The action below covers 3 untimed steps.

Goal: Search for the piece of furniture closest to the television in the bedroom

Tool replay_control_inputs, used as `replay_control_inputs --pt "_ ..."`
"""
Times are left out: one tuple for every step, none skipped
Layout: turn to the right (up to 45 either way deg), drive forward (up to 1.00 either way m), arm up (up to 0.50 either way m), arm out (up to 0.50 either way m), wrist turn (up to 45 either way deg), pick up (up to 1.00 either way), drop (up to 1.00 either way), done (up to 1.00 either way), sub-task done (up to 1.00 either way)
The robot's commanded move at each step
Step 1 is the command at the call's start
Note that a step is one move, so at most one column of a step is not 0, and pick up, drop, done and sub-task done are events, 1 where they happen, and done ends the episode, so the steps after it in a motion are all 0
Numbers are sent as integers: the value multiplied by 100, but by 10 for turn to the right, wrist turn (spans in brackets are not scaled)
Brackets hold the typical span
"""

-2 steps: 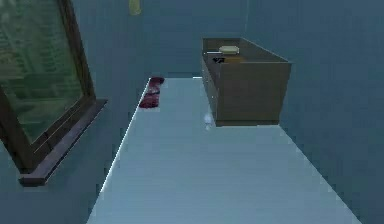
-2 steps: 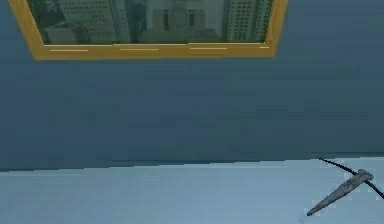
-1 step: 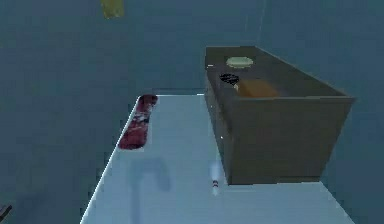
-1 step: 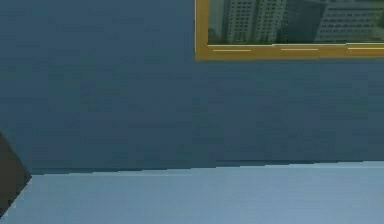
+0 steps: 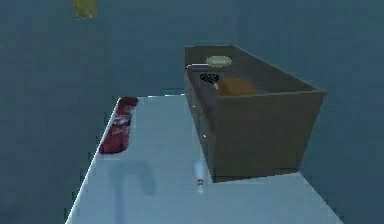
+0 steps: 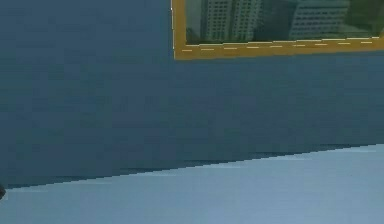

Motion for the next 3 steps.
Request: replay_control_inputs --pt "0 50 0 0 0 0 0 0 0" --pt "450 0 0 0 0 0 0 0 0" --pt "450 0 0 0 0 0 0 0 0"
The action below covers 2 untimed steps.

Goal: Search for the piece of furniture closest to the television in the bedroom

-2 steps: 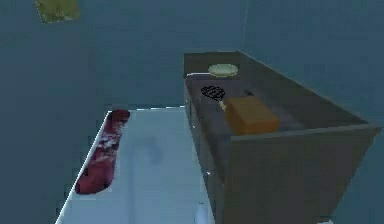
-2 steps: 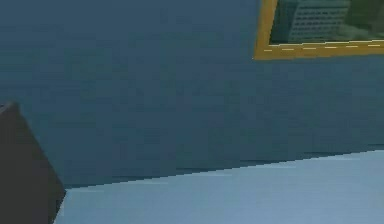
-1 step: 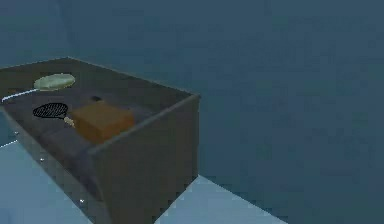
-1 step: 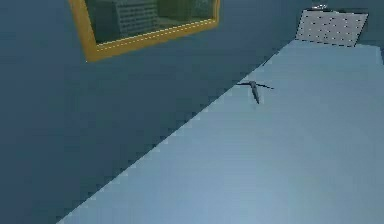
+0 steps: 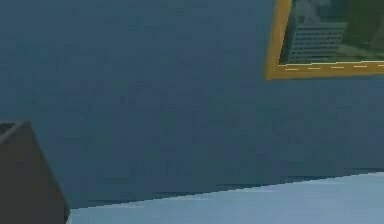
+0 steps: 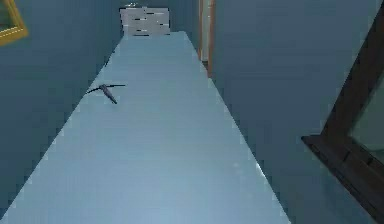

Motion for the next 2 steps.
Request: replay_control_inputs --pt "450 0 0 0 0 0 0 0 0" --pt "360 0 0 0 0 0 0 0 0"
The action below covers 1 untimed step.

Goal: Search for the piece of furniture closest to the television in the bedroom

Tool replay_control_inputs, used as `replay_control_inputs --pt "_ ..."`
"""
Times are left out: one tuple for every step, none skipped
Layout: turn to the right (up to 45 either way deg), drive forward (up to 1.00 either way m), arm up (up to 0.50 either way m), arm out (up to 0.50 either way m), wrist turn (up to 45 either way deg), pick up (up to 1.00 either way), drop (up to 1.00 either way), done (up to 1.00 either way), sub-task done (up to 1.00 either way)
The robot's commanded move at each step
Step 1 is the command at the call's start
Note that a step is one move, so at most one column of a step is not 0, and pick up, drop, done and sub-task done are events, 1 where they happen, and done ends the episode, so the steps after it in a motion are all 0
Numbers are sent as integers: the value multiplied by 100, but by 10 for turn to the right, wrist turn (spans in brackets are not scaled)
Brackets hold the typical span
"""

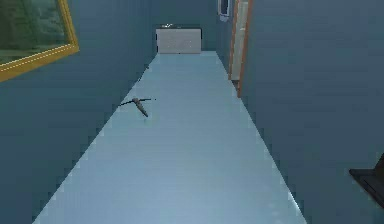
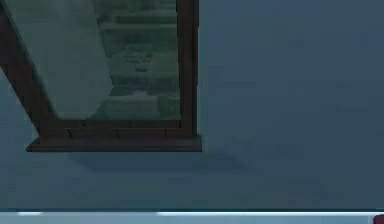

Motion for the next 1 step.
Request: replay_control_inputs --pt "0 100 0 0 0 0 0 0 0"
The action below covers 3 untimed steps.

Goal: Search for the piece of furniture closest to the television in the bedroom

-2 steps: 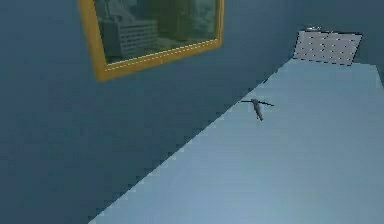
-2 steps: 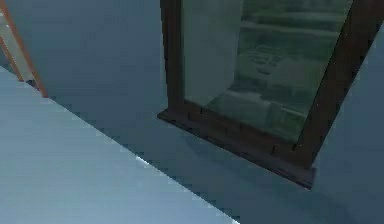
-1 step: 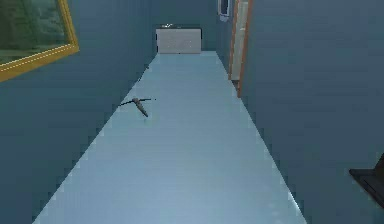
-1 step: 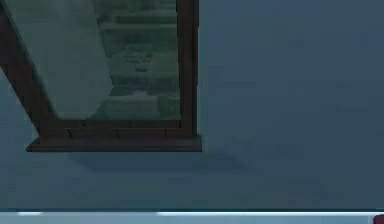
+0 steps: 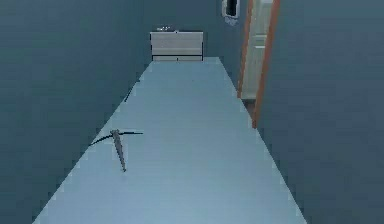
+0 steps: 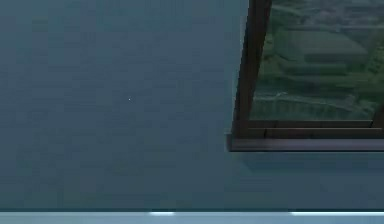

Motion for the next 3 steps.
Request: replay_control_inputs --pt "0 100 0 0 0 0 0 0 0" --pt "0 100 0 0 0 0 0 0 0" --pt "0 100 0 0 0 0 0 0 0"
